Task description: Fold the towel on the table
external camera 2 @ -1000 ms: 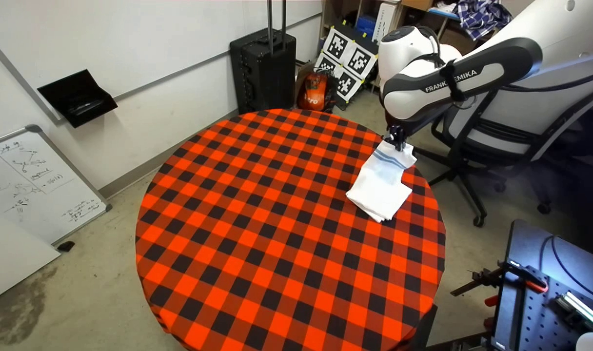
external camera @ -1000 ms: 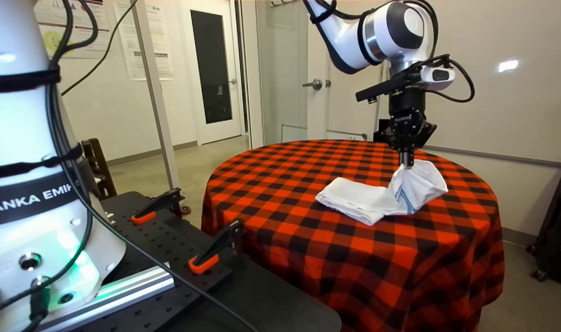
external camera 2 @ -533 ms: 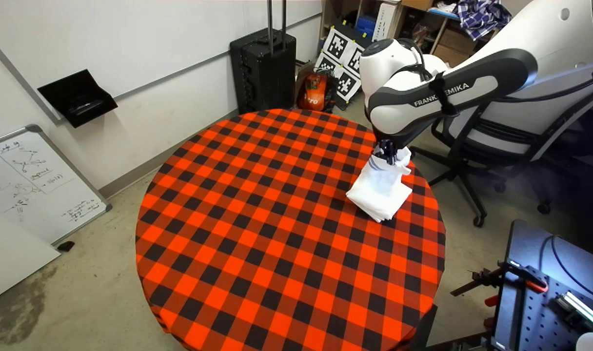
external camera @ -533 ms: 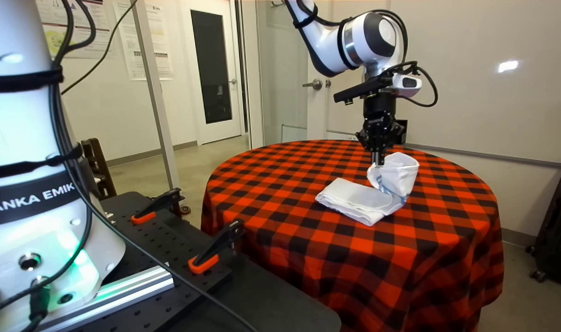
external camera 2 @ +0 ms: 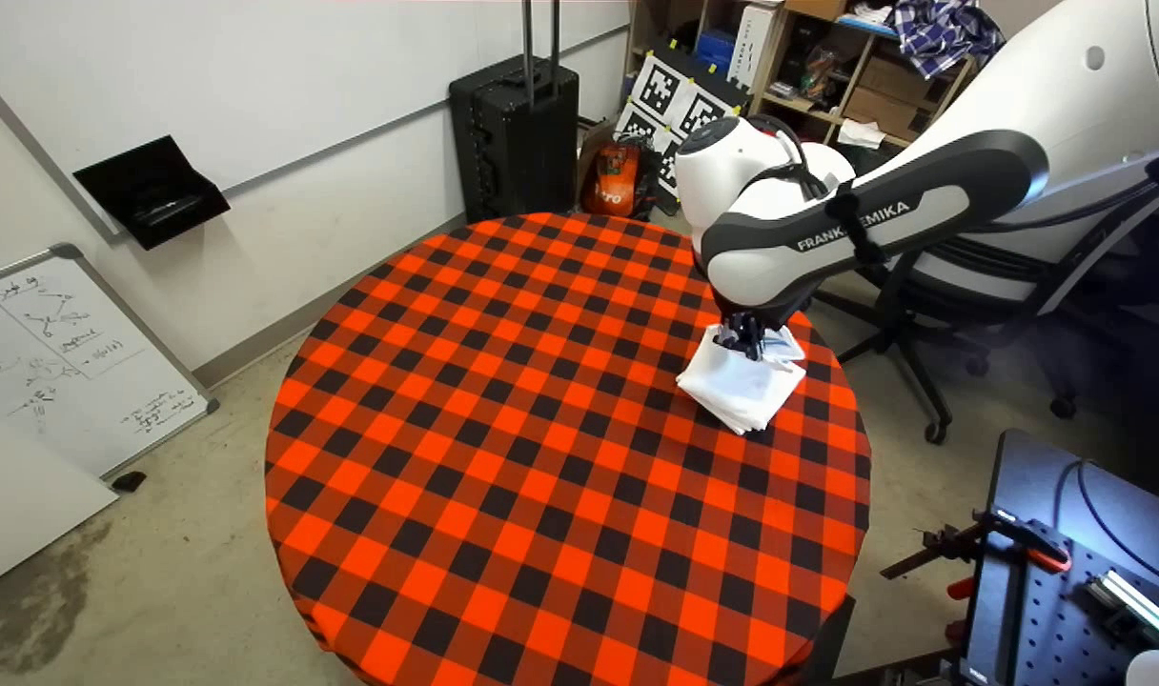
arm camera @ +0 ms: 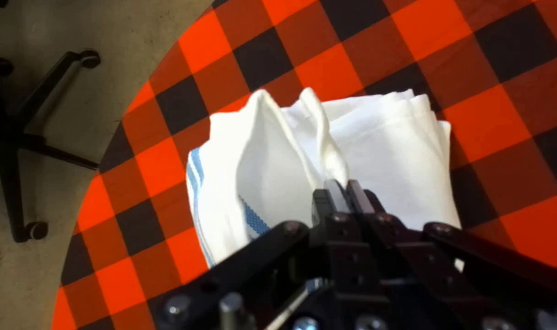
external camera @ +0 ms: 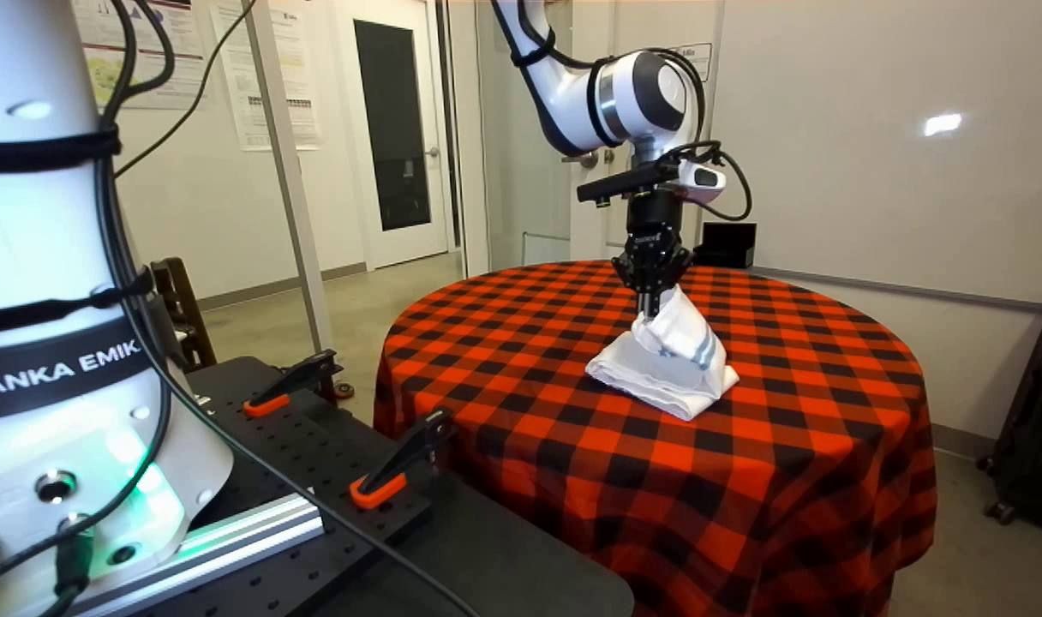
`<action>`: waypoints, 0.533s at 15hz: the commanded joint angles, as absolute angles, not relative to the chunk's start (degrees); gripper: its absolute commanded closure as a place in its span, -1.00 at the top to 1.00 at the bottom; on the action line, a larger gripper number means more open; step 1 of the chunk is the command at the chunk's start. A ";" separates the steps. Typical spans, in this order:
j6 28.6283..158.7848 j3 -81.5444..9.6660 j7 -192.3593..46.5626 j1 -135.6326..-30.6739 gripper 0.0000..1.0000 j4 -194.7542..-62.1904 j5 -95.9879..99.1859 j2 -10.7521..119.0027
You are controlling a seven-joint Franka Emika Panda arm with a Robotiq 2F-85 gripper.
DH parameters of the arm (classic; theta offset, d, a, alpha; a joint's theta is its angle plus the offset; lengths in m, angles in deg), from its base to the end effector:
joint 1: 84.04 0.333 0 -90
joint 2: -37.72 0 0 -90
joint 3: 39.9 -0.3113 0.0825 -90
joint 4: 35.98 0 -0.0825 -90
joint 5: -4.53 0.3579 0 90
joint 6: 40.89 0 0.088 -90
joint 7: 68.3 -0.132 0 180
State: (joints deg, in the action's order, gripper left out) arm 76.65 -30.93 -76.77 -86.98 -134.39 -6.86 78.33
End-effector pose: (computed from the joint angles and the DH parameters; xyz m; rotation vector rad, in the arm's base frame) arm 0.5837 -0.1347 0.1516 2.8222 -0.3001 -0.5441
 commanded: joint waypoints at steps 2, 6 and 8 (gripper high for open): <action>75.04 -32.57 -73.79 -85.83 -0.98 -138.45 -7.69 76.11; 74.35 -33.27 -72.45 -84.59 -0.98 -140.45 -8.95 76.69; 74.54 -32.99 -72.71 -83.68 -0.41 -141.48 -10.50 77.27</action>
